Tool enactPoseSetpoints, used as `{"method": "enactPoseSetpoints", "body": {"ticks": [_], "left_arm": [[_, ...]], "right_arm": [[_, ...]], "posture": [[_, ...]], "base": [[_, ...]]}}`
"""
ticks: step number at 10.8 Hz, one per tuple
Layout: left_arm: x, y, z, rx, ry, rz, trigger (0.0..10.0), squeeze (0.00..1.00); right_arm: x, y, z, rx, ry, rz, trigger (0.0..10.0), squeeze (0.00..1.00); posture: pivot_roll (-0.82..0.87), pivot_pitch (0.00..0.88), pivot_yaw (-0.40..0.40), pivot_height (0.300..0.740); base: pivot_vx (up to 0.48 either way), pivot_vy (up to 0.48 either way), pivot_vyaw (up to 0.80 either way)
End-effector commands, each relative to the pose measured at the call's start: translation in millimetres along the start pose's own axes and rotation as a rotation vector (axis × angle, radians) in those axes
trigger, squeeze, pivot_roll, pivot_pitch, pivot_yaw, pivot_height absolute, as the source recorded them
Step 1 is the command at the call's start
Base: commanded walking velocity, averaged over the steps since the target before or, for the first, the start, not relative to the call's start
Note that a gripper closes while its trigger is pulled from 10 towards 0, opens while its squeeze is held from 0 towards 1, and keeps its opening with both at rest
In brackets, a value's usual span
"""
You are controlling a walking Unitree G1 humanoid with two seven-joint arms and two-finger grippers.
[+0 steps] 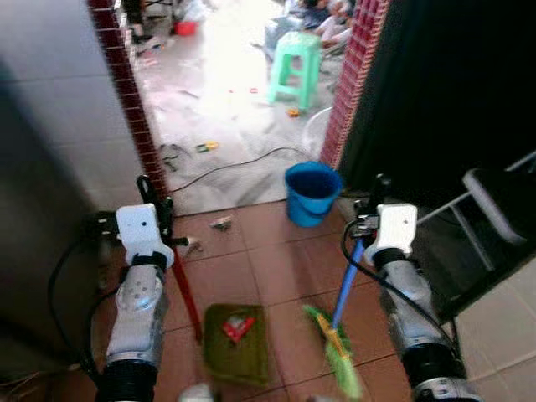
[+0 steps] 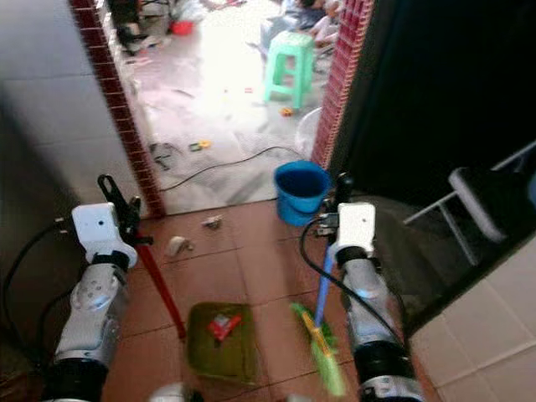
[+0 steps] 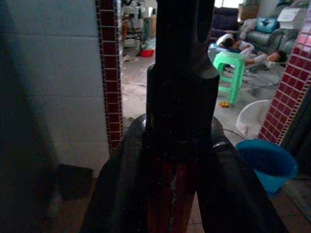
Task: Sweep floor
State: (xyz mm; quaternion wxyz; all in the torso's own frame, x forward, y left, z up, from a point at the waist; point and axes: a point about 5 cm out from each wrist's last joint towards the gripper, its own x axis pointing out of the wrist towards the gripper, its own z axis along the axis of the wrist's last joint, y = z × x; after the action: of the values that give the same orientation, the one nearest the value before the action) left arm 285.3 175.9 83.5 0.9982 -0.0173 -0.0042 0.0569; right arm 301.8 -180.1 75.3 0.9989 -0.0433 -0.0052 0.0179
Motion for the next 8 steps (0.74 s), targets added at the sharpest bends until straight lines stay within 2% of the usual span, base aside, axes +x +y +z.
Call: {"method": "enactPoseSetpoints", "body": {"ticks": [1, 2, 4, 6, 8], "left_arm": [[3.8, -2.5, 18.7, -0.050, -0.095, 0.007, 10.0, 0.00], [8.1, -0.3, 28.5, -0.074, -0.127, 0.043, 10.0, 0.00], [14.3, -3.3, 47.6, -0.094, -0.191, 0.037, 10.0, 0.00], [19.5, -4.4, 69.9, -0.132, -0.263, 0.038, 10.0, 0.00], [23.9, -5.5, 91.3, -0.174, -0.320, 0.042, 10.0, 0.00]], "right_arm": [[3.2, -3.1, 12.2, -0.031, -0.057, -0.013, 10.0, 0.00], [2.3, -13.7, 5.7, -0.110, -0.016, -0.071, 10.0, 0.00], [3.0, -26.4, 2.5, -0.127, 0.019, -0.140, 10.0, 0.00], [4.1, -21.1, 3.9, -0.118, 0.011, -0.129, 10.0, 0.00], [3.0, -18.5, 1.5, -0.118, 0.017, -0.128, 10.0, 0.00]], "posture": [[-0.02, 0.000, -0.032, 0.740], [-0.03, 0.000, -0.035, 0.740], [-0.03, 0.000, -0.038, 0.740], [-0.03, 0.000, -0.036, 0.740], [-0.03, 0.000, -0.035, 0.740]], "base": [[0.000, 0.000, 0.00], [0.000, 0.000, 0.00], [0.000, 0.000, 0.00], [0.000, 0.000, 0.00], [0.289, 0.000, 0.00]]}}
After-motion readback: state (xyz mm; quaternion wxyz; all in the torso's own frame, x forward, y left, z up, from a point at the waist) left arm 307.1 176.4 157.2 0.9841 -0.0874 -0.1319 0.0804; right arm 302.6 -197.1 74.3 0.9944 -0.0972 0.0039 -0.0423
